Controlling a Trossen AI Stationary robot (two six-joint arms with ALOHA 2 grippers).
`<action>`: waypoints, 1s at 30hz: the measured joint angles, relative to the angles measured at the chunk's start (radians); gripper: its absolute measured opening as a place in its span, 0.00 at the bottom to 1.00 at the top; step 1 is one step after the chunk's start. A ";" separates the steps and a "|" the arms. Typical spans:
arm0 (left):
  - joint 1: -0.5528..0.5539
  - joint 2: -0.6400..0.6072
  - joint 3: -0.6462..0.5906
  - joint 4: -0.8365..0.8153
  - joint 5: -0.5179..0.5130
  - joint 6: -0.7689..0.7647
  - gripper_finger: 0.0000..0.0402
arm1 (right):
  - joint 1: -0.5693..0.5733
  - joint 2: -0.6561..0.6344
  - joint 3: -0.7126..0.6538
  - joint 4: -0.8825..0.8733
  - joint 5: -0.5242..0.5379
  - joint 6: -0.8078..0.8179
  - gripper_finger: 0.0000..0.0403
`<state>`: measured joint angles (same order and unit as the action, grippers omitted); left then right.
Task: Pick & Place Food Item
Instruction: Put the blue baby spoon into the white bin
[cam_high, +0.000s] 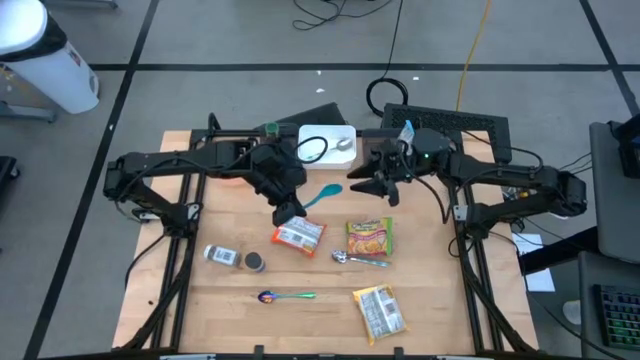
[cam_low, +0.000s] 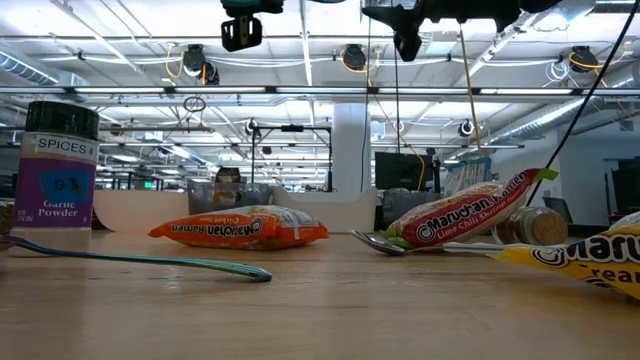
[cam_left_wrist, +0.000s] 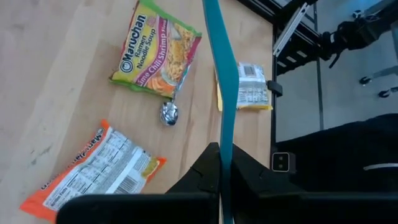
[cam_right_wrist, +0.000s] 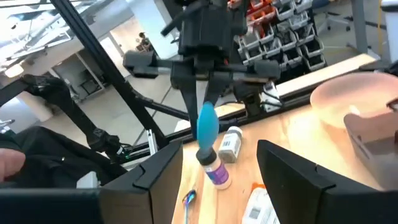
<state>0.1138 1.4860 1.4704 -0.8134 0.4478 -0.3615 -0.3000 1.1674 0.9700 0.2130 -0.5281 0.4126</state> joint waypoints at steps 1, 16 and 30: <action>-0.003 0.000 0.000 -0.001 0.000 -0.006 0.02 | 0.000 0.007 0.010 -0.003 0.000 -0.008 0.50; -0.007 0.000 0.000 -0.005 -0.003 -0.032 0.02 | 0.000 0.141 0.096 0.000 -0.054 -0.007 0.48; -0.003 0.000 0.000 -0.006 -0.003 -0.032 0.02 | 0.001 0.141 0.101 -0.001 -0.077 -0.009 0.38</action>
<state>0.1109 1.4860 1.4700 -0.8190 0.4446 -0.3935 -0.2993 1.3079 1.0714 0.2115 -0.6048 0.4034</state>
